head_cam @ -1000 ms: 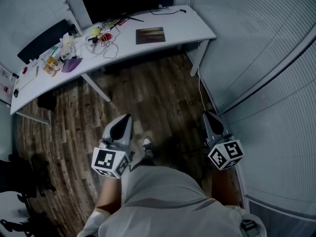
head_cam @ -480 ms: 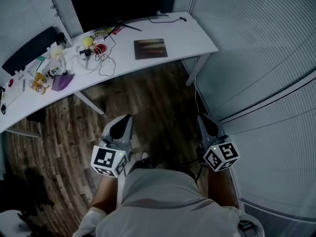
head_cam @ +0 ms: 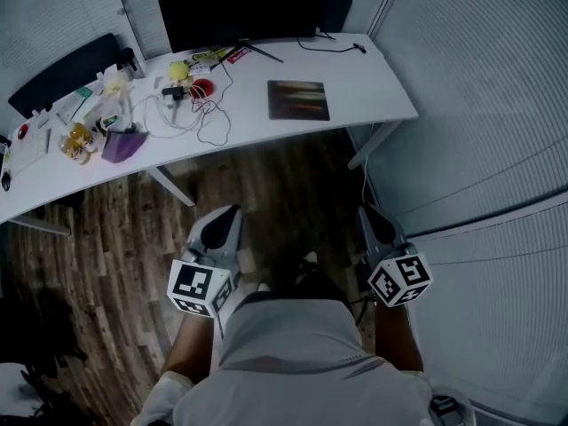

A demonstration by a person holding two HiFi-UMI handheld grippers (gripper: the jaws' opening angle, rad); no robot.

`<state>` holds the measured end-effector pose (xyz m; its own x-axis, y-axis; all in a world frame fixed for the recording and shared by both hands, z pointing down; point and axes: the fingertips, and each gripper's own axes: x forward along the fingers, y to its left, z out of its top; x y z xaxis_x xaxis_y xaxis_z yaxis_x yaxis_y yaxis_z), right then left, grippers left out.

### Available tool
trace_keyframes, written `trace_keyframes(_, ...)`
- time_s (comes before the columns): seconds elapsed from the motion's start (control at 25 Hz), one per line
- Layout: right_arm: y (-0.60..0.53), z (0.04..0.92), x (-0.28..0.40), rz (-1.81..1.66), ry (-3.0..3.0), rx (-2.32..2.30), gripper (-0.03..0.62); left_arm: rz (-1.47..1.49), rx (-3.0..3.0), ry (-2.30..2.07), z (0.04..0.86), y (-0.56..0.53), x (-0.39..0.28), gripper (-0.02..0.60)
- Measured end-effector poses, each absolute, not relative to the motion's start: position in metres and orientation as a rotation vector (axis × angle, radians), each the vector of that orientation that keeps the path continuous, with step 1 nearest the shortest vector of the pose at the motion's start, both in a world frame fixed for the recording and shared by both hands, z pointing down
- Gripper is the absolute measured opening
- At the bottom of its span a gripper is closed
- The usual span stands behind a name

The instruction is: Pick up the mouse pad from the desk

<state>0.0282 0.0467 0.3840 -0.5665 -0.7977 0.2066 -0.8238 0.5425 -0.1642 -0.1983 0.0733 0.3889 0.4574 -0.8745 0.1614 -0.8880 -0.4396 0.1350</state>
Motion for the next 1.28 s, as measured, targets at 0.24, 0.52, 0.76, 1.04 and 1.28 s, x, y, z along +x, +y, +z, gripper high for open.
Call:
trace_keyframes(0.24, -0.013, 0.397, 0.012, 0.395, -2.723, 1.316, 0.007, 0.104, 2.45, -1.615, 0.396, 0.031, -0.208, 0.003)
trace_keyframes(0.52, -0.108, 0.399, 0.035, 0.414, -2.78, 1.276, 0.006, 0.142, 2.438, -1.672, 0.389, -0.055, -0.18, 0.003)
trace_keyframes(0.76, -0.202, 0.4, 0.092, 0.472, -2.784, 1.292, 0.007, 0.183, 2.408, -1.696, 0.387, -0.14, -0.129, 0.003)
trace_keyframes(1.04, -0.289, 0.418, 0.142, 0.535, -2.756, 1.304, 0.008, 0.228, 2.396, -1.684, 0.396, -0.227, -0.079, 0.003)
trace_keyframes(1.28, -0.339, 0.438, 0.14, 0.585, -2.717, 1.276, 0.006, 0.246, 2.354, -1.684, 0.412, -0.277, -0.08, 0.003)
